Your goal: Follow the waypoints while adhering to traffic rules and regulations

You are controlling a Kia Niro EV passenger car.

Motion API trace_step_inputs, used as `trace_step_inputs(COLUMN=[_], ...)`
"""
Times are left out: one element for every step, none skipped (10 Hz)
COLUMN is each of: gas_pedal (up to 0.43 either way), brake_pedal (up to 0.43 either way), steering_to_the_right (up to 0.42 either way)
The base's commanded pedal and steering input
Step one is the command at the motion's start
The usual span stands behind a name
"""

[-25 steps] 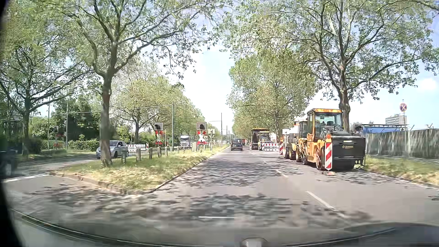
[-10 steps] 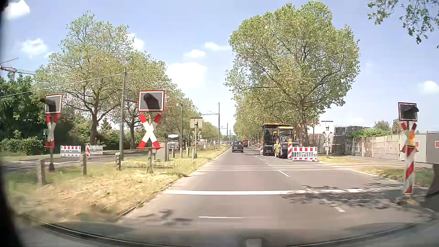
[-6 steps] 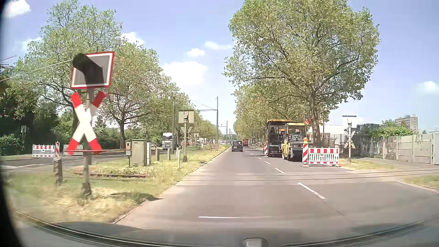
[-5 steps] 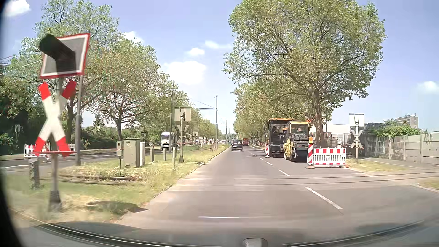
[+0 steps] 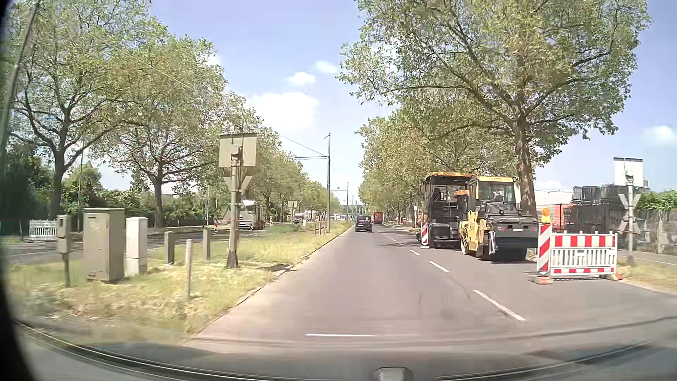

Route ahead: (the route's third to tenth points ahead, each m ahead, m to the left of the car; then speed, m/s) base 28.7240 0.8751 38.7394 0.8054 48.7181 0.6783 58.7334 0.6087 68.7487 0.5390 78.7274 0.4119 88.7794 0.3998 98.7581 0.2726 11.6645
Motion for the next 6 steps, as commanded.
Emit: trace_step_inputs(gas_pedal=[0.098,0.087,0.087,0.087,0.098,0.098], brake_pedal=[0.03,0.03,0.03,0.03,0.03,0.03], steering_to_the_right=[0.003,0.003,0.003,0.003,0.003,0.002])
